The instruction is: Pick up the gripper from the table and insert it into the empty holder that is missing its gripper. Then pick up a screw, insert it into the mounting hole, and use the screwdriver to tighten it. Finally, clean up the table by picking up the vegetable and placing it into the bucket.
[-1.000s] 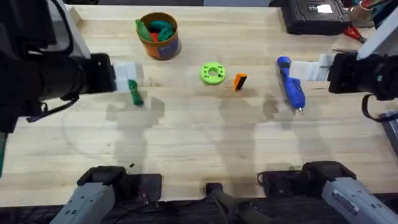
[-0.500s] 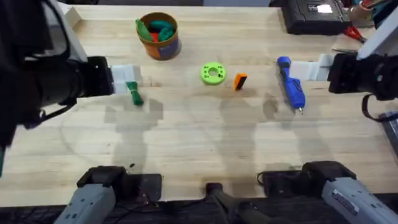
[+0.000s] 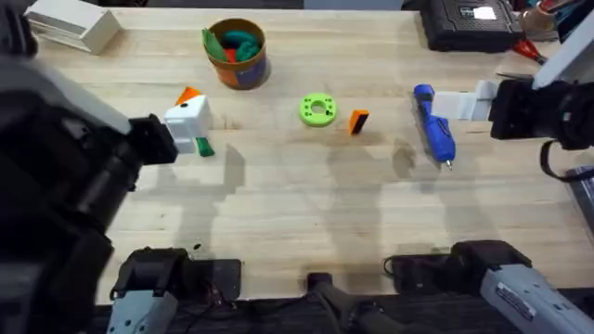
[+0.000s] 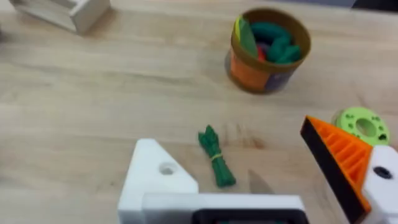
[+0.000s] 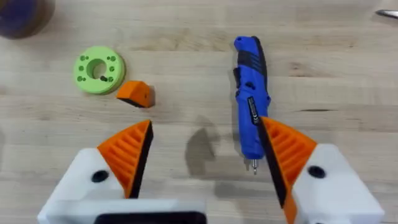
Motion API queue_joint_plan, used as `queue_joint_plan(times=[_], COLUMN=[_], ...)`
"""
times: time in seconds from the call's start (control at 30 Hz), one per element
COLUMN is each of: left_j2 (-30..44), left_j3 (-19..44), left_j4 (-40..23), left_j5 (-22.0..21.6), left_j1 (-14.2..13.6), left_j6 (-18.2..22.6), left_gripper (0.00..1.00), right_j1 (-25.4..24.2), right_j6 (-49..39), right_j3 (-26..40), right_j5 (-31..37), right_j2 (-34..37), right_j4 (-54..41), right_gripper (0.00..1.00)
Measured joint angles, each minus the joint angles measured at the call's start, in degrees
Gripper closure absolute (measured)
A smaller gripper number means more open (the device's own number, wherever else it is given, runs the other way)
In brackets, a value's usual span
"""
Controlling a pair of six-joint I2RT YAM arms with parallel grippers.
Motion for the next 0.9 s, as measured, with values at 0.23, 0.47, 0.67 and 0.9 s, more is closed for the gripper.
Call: queue_joint_plan(times=[0.23,0.47,0.67,0.9], left_j2=[-9.96,-16.45,-20.99,-24.25], left_j3=[-11.47,-19.04,-22.02,-22.96], left_j4=[14.69,22.85,25.81,26.01], left_j5=[2.03,4.57,7.33,13.86], left_j1=[0.00,0.00,0.00,0.00], left_j6=[0.00,0.00,0.00,0.00], left_gripper=[0.015,0.015,0.015,0.015], right_j1=[0.00,0.00,0.00,0.00], right_j6=[0.00,0.00,0.00,0.00], right_j3=[0.00,0.00,0.00,0.00], right_j5=[0.00,0.00,0.00,0.00], right_j2=[0.02,0.00,0.00,0.00], right_j4=[0.02,0.02,0.02,0.02], right_gripper=[0.010,0.010,0.010,0.011])
